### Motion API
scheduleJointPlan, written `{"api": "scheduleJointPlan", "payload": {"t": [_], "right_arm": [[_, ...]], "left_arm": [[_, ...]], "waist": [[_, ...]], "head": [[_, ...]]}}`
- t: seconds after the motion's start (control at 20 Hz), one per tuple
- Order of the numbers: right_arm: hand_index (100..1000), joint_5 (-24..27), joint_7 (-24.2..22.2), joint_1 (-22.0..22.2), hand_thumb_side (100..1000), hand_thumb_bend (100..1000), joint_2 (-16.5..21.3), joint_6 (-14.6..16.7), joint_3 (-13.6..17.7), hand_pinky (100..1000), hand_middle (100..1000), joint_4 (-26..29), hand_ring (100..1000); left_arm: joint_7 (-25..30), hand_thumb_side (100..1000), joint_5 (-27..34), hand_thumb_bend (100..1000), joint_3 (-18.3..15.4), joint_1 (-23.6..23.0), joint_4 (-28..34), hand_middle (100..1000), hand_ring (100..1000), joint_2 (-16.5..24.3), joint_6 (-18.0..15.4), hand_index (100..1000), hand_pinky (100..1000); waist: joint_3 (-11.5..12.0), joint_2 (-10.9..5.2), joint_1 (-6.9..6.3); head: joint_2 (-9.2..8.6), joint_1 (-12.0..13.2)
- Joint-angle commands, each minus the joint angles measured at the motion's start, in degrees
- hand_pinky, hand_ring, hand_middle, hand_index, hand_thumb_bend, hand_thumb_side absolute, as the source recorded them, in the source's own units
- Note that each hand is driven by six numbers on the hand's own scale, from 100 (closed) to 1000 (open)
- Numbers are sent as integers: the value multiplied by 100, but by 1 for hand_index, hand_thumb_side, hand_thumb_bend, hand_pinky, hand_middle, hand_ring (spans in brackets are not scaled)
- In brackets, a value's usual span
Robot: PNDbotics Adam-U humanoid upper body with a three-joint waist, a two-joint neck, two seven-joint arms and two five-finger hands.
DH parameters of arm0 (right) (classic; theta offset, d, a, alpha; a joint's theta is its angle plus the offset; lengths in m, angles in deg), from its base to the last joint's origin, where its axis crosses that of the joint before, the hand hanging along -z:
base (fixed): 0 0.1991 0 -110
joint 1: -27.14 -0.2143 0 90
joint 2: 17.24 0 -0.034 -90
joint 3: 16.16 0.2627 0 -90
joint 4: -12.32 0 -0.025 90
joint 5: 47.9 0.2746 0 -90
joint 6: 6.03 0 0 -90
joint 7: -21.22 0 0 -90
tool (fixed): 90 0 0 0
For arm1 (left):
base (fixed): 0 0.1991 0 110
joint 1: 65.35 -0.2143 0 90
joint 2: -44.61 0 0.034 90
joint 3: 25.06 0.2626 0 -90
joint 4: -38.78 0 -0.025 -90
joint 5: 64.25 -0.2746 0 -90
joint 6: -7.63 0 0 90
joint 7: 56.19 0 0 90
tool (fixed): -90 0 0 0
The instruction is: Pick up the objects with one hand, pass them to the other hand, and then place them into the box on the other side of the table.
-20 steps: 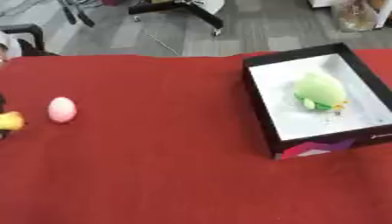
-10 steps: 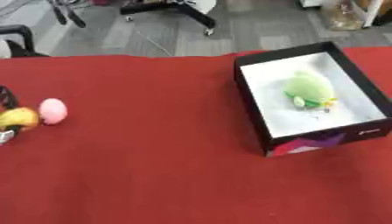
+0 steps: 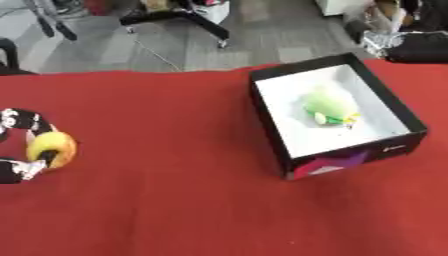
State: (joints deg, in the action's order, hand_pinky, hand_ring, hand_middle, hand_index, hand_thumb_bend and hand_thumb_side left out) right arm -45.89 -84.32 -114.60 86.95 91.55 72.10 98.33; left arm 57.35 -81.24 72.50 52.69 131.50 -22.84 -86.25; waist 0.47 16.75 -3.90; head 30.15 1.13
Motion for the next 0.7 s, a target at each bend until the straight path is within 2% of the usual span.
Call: {"api": "scheduleJointPlan", "payload": {"t": [0.05,0.5,0.7], "right_arm": [[915,-140,-189,-165,161,380,-136,34,-85,907,990,7,989],[909,-599,-692,-197,151,403,-918,38,-368,902,1000,-60,992],[909,-763,-836,-189,155,404,-1142,45,-504,902,1000,-111,991]], "left_arm": [[97,329,329,100,39,145,150,598,702,-11,-27,505,997],[173,371,1132,100,255,236,344,576,665,-320,-279,507,992],[146,374,1528,100,291,196,482,570,658,-349,-345,505,989]], "waist": [[10,-238,54],[-17,-253,44],[-22,-260,30]], "head": [[-44,-88],[47,-359],[247,-600]]}}
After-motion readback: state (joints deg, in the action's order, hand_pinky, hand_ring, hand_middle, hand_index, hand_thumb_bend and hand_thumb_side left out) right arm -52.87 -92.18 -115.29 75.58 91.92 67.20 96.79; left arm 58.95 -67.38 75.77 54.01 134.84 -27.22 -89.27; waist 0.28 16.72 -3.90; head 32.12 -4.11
